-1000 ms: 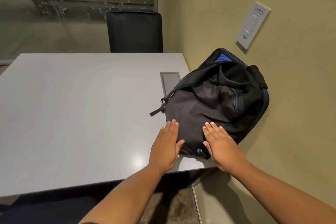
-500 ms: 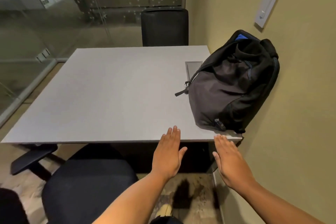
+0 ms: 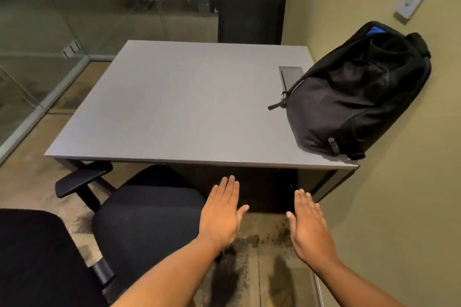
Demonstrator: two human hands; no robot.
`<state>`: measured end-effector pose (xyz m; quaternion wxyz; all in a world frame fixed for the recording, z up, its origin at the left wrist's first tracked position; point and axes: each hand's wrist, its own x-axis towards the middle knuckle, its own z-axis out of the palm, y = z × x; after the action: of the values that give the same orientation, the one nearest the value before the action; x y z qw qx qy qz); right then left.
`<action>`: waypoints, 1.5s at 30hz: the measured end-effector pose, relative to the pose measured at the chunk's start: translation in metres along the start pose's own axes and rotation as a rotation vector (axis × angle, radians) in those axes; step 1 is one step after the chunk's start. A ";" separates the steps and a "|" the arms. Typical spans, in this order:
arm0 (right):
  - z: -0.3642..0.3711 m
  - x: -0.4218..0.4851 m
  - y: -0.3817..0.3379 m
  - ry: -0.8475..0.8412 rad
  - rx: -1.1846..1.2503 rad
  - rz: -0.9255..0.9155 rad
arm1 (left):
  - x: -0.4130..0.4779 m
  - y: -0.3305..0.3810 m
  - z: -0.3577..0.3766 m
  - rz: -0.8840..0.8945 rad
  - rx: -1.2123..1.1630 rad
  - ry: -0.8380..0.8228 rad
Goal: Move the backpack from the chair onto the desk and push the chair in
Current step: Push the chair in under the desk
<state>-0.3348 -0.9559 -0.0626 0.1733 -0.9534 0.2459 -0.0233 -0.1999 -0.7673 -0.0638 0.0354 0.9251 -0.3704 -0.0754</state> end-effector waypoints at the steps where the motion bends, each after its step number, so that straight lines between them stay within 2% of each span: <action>1: 0.005 -0.005 -0.013 0.011 0.012 0.013 | -0.011 -0.014 0.000 0.000 -0.003 0.001; 7: 0.029 -0.045 -0.093 0.079 0.046 0.018 | -0.067 -0.091 0.000 0.009 -0.007 -0.018; 13: 0.032 -0.097 -0.135 0.117 0.057 0.091 | -0.105 -0.123 0.000 0.101 -0.007 -0.047; 23: 0.034 -0.156 -0.185 0.163 0.006 0.094 | -0.149 -0.150 -0.019 0.185 -0.024 0.056; 32: 0.044 -0.235 -0.242 0.237 0.040 0.099 | -0.241 -0.188 -0.033 0.275 0.014 0.158; 39: 0.079 -0.315 -0.320 0.182 0.095 0.064 | -0.340 -0.226 -0.047 0.325 -0.001 0.256; 45: 0.099 -0.324 -0.379 0.195 0.133 0.028 | -0.384 -0.261 -0.078 0.301 -0.039 0.332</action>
<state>-0.4316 -0.4589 -0.0130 0.2117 -0.9294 0.2729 -0.1300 -0.2834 -0.3122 0.0249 0.1243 0.8584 -0.4918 0.0768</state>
